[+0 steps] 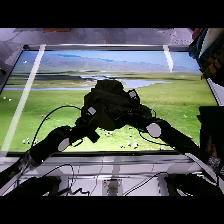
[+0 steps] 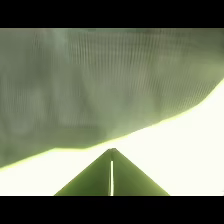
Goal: Fold the clothes and pants, and hang the long-sleeved shirts on hangers.
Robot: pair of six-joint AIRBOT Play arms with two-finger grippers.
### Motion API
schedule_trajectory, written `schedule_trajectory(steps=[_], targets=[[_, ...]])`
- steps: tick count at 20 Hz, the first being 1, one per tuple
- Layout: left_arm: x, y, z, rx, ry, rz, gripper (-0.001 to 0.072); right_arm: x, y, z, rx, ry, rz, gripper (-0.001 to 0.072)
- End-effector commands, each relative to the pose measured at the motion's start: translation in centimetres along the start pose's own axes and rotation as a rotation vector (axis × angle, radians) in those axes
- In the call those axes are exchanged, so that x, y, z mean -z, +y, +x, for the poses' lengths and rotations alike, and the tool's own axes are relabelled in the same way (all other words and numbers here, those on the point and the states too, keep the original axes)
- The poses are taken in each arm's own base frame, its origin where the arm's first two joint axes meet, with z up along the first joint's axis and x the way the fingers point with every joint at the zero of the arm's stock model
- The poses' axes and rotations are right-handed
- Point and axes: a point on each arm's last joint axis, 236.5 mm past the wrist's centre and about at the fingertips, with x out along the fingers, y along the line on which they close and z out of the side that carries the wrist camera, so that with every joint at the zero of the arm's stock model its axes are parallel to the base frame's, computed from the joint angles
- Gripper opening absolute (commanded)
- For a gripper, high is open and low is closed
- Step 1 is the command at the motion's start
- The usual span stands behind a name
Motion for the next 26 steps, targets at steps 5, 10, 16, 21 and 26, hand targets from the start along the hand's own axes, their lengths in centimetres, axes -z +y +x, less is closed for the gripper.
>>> schedule_trajectory(steps=[5, 10, 16, 21, 26], targets=[[6.7, 14.6, -7.7, -0.543, 0.334, -0.107, 0.0009, -0.2, 0.0, 0.0, 0.001, -0.005, 0.014, 0.0034], [1.8, 5.0, -3.8, -0.133, 0.129, -0.346, 0.0589, -0.3, -1.2, -0.1, 0.018, -0.005, 0.099, 0.0034], [-5.6, -6.7, -1.5, 0.166, -0.107, -0.246, 0.0651, 1.0, 0.1, -0.2, -0.033, 0.052, 0.193, 0.0032], [-3.6, -9.7, 1.8, 0.198, -0.026, -0.192, 0.0663, 0.3, 1.3, -0.2, -0.084, 0.034, 0.329, 0.0031], [-4.5, -10.6, 2.6, 0.230, -0.060, -0.278, 0.0716, -0.2, 0.8, 0.2, -0.071, 0.008, 0.349, 0.0031]])
